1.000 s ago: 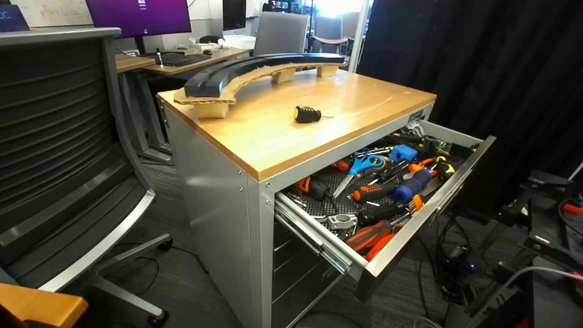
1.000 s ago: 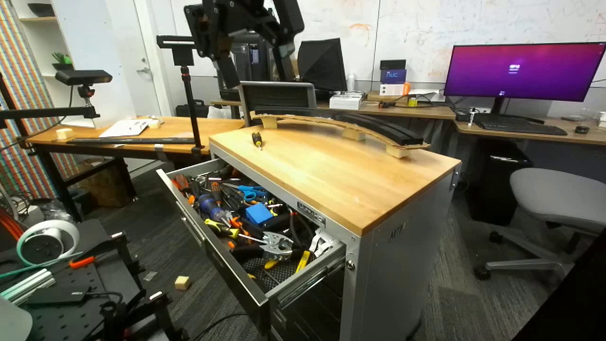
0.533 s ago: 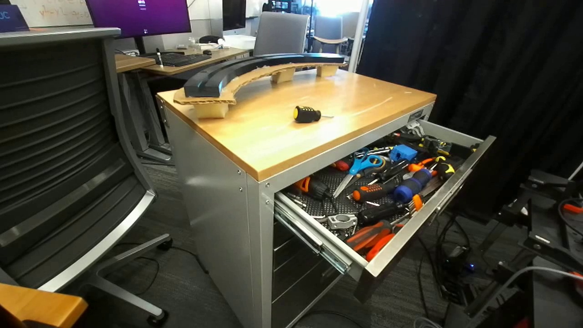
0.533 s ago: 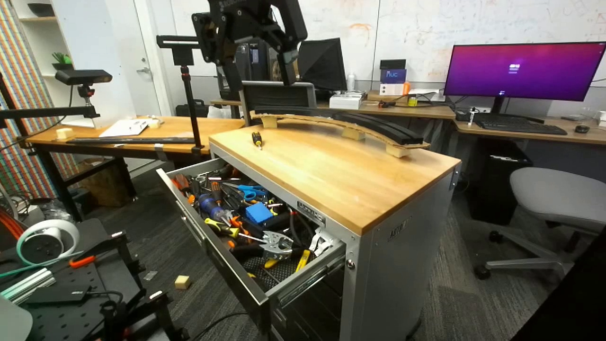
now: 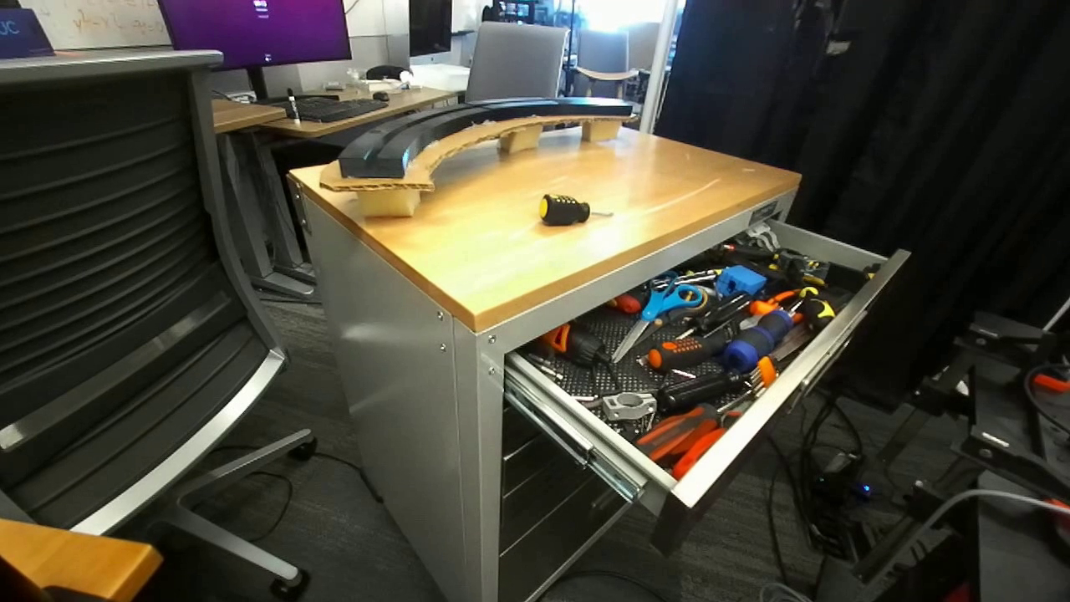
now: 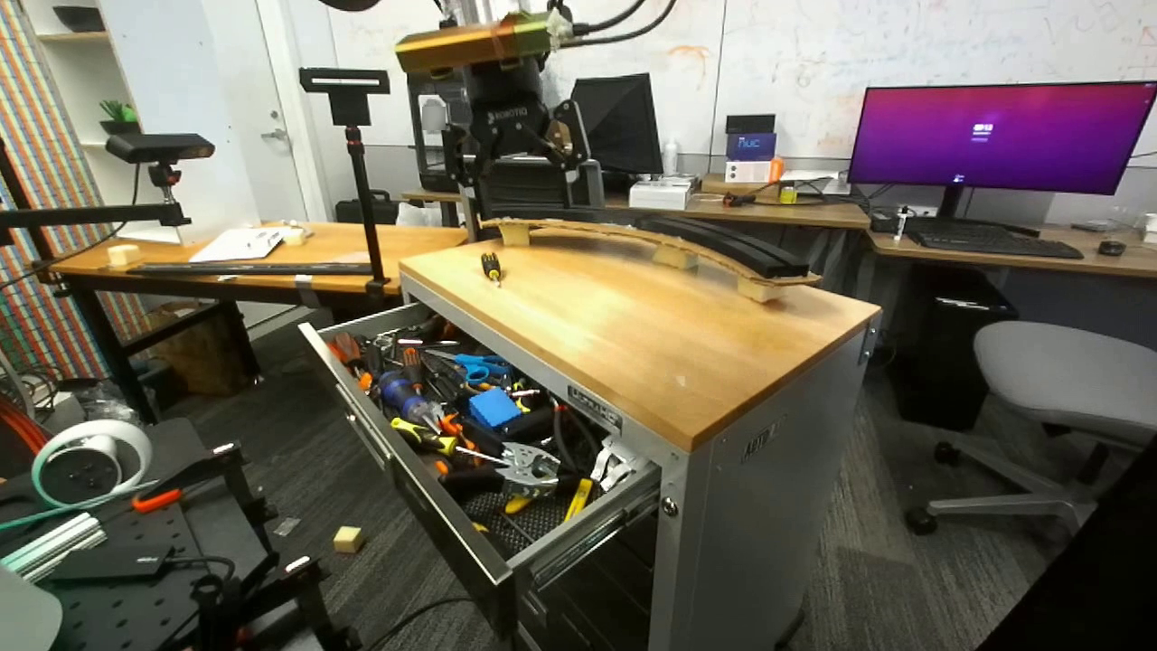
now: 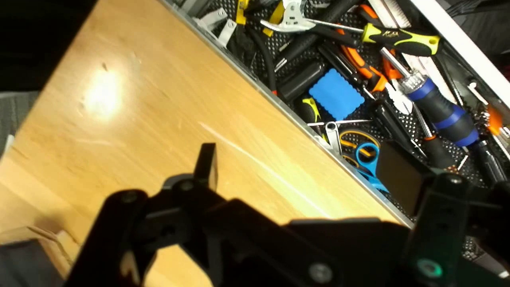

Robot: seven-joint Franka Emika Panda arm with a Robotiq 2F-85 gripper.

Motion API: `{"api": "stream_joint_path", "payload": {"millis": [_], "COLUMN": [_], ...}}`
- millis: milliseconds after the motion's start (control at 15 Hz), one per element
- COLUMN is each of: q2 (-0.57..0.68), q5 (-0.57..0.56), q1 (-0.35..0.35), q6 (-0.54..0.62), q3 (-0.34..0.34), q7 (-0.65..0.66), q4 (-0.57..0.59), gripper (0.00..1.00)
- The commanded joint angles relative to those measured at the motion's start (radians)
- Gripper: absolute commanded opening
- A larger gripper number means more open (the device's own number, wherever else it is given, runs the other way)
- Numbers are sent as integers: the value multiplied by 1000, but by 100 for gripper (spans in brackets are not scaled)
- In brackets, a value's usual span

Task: Place the black object inside the open drawer and close the drawer

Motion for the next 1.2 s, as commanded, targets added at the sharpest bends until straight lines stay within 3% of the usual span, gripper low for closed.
{"api": "stream_joint_path", "payload": {"millis": [0, 267, 600, 867, 1133], "q2": [240, 473, 708, 787, 831], "q5": [-9, -96, -99, -39, 61], "q1": [15, 40, 76, 68, 52], "q6": [-28, -43, -59, -136, -327], "q3": [71, 143, 202, 244, 280], "q7": [-106, -103, -148, -239, -381], "q4": [222, 431, 684, 823, 935], "gripper": [100, 100, 100, 100, 100]}}
